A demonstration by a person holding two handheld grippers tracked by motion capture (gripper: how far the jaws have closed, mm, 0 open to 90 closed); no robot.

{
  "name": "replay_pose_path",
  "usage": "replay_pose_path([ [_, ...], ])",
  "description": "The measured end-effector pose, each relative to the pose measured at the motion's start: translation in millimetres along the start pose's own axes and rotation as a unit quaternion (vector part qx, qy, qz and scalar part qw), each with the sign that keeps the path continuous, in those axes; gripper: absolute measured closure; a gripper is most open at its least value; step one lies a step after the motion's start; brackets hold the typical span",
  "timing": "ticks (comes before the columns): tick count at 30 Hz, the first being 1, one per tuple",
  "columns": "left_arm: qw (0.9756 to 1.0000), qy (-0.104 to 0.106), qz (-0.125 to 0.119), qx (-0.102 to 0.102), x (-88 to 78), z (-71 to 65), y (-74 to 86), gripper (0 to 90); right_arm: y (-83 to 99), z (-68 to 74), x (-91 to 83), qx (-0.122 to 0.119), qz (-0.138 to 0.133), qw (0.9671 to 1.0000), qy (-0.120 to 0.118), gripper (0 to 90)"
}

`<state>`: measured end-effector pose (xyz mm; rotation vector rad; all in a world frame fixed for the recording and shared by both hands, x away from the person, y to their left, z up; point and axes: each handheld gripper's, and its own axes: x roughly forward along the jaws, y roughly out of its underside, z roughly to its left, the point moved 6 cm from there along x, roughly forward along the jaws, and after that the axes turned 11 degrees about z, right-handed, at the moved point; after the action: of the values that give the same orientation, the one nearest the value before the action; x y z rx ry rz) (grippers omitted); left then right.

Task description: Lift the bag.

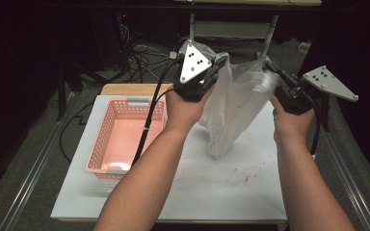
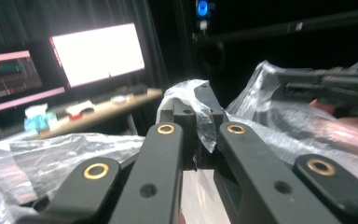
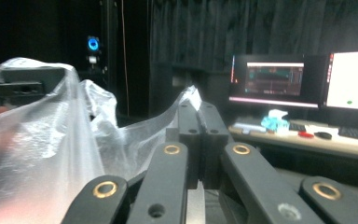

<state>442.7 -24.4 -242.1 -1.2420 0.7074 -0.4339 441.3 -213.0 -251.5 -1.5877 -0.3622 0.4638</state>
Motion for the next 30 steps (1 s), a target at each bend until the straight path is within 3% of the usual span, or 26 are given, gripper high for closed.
replay_pose_path([
  [5, 0.9993, 0.009, 0.032, -0.019, 13.7, 0.0, 30.5, 88.1, 32.4, -3.8, 6.8, 0.004, 0.033, 0.9994, 0.003, 90.0],
  [12, 0.9975, 0.014, 0.061, -0.032, 11.9, 0.1, 59.7, 87.3, 60.9, -9.8, 8.5, 0.012, 0.06, 0.9981, 0.007, 90.0],
  [19, 0.9955, 0.02, 0.077, -0.052, -5.0, -12.5, 78.8, 63.9, 72.2, -13.9, 10.3, 0.009, 0.076, 0.997, 0.011, 90.0],
  [22, 0.9954, 0.018, 0.08, -0.049, -17.9, -21.1, 88.8, 55.9, 75.9, -17.2, 11.4, 0.007, 0.083, 0.9964, 0.016, 90.0],
  [30, 0.9902, 0.047, 0.113, -0.067, -41.0, -48.9, 135.4, 43.8, 81.3, -18.4, 11.2, 0.005, 0.093, 0.9955, 0.017, 90.0],
])
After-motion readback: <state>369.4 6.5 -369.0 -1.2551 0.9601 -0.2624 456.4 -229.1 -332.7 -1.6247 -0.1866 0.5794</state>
